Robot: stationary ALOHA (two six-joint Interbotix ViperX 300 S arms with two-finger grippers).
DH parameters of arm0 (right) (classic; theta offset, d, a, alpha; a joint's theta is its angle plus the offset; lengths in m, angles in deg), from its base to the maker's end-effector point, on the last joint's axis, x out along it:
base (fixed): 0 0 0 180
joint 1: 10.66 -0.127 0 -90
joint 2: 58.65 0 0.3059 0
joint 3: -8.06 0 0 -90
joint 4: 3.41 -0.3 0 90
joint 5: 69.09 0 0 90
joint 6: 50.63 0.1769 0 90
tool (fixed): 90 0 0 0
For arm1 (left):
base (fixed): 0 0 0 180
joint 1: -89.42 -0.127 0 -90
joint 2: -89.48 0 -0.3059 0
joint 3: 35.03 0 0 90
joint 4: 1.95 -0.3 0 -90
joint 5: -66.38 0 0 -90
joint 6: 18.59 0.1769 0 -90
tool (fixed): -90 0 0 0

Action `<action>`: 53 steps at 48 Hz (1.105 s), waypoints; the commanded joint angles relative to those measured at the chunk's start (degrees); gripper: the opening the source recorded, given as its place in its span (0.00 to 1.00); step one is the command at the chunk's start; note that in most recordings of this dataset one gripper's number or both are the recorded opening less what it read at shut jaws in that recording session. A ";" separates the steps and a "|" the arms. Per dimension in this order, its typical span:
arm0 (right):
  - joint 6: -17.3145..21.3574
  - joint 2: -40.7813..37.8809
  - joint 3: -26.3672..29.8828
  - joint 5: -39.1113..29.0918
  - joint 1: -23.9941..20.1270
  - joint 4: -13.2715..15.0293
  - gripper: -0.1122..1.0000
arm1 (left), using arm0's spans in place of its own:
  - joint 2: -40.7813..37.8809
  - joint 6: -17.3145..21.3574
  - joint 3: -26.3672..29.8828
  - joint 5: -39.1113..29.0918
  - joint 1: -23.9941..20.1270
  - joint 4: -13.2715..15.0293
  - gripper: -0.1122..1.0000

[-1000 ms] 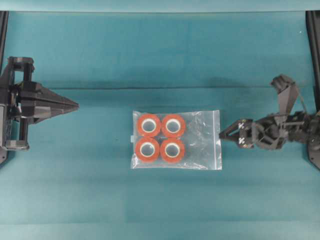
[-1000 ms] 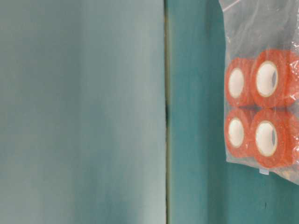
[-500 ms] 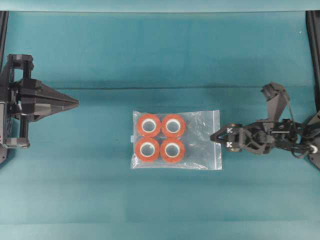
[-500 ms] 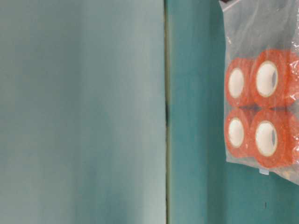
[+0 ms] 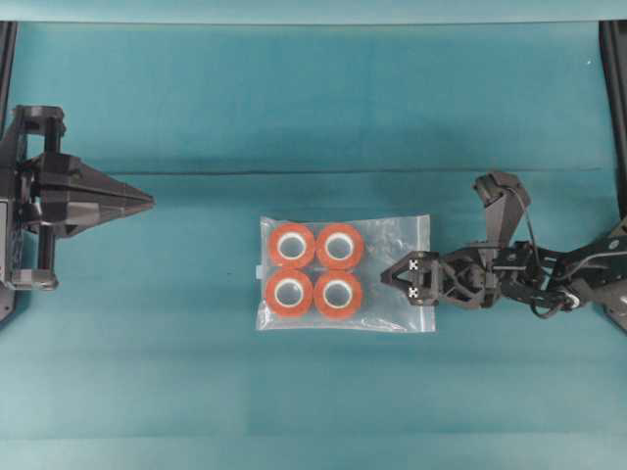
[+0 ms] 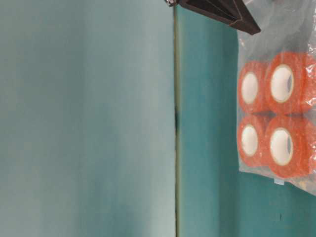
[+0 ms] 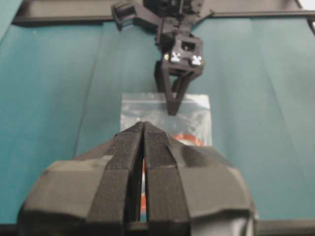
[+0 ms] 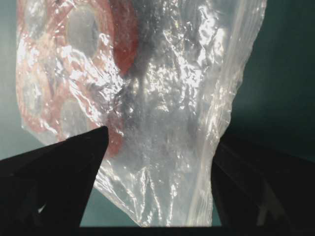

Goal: Hand over the clear zip bag and make it stand upright.
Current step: 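Close the right gripper on the bag's right edge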

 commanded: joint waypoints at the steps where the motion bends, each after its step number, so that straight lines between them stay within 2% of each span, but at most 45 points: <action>1: 0.44 0.00 0.53 0.88 -0.09 0.26 0.91 | 0.00 -0.09 1.41 -0.44 -0.09 0.00 0.09; 7: 0.79 0.00 0.62 -0.70 0.00 -0.18 0.89 | 0.09 -0.09 1.41 -1.49 0.00 -0.09 0.09; 13: 0.79 -0.18 0.62 -1.67 1.05 -1.41 0.80 | 0.09 -0.09 1.41 -1.85 -0.09 0.00 0.09; 17: 0.79 -0.35 0.62 -2.20 1.85 -2.02 0.66 | 0.09 -0.09 1.41 -1.76 -0.09 0.00 0.09; 26: -0.26 -0.35 0.70 -4.39 3.60 -2.02 0.22 | 0.09 -0.09 1.32 -1.76 -0.09 -0.09 0.09; 30: -0.88 -0.26 0.70 -4.75 3.87 -1.93 0.11 | 0.18 -0.18 1.32 -1.85 0.00 0.00 0.09; 40: -1.58 0.00 0.88 -4.75 4.04 -1.76 0.11 | 0.26 -0.09 1.23 -1.85 0.00 -0.09 0.09; 47: -2.02 1.93 1.93 -5.54 4.75 0.26 0.11 | 0.26 -1.05 1.32 -1.85 0.00 0.00 0.09; 53: -6.15 5.62 4.04 -10.81 6.77 2.55 0.11 | 0.62 -3.16 1.23 -1.85 0.00 -0.09 0.09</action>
